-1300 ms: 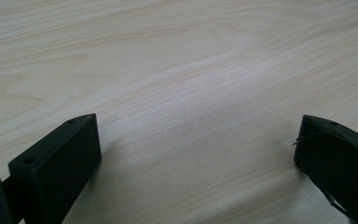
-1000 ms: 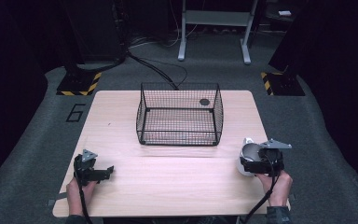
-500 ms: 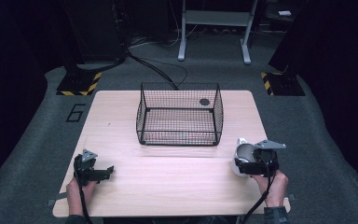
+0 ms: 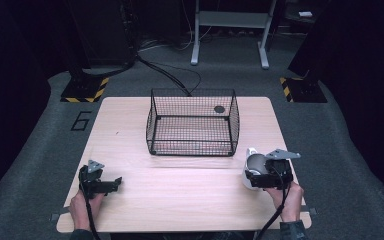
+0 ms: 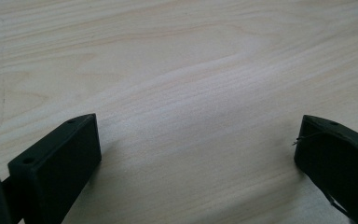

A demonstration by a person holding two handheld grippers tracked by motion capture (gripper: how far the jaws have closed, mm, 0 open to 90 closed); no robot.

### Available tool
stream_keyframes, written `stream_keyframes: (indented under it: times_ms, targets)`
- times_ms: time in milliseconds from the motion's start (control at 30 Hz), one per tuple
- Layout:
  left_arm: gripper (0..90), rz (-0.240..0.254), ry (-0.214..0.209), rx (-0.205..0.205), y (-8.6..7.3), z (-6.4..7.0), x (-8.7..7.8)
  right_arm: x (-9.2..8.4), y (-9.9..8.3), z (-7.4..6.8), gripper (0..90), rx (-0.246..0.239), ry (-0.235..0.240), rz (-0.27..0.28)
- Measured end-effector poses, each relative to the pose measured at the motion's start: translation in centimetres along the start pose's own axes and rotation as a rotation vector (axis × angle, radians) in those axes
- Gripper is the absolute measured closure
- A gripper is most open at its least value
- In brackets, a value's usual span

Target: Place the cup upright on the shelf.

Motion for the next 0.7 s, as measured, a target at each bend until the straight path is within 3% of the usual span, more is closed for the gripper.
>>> stream_keyframes:
  times_ms: [700]
  targets:
    - [0.0, 0.0, 0.009, -0.016, 0.3, 0.0, 0.3, 0.5, 2.3, -3.2, 6.2, -0.075, 0.133, -0.011]
Point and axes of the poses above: each handheld gripper's, and its own axes: x roughly forward along the jaws, y roughly out of its top, z roughly to its right, the point moved 4 cm from there along x, roughly forward along the jaws, and after that the axes turned 1 degree about y, right-handed, at the moved point
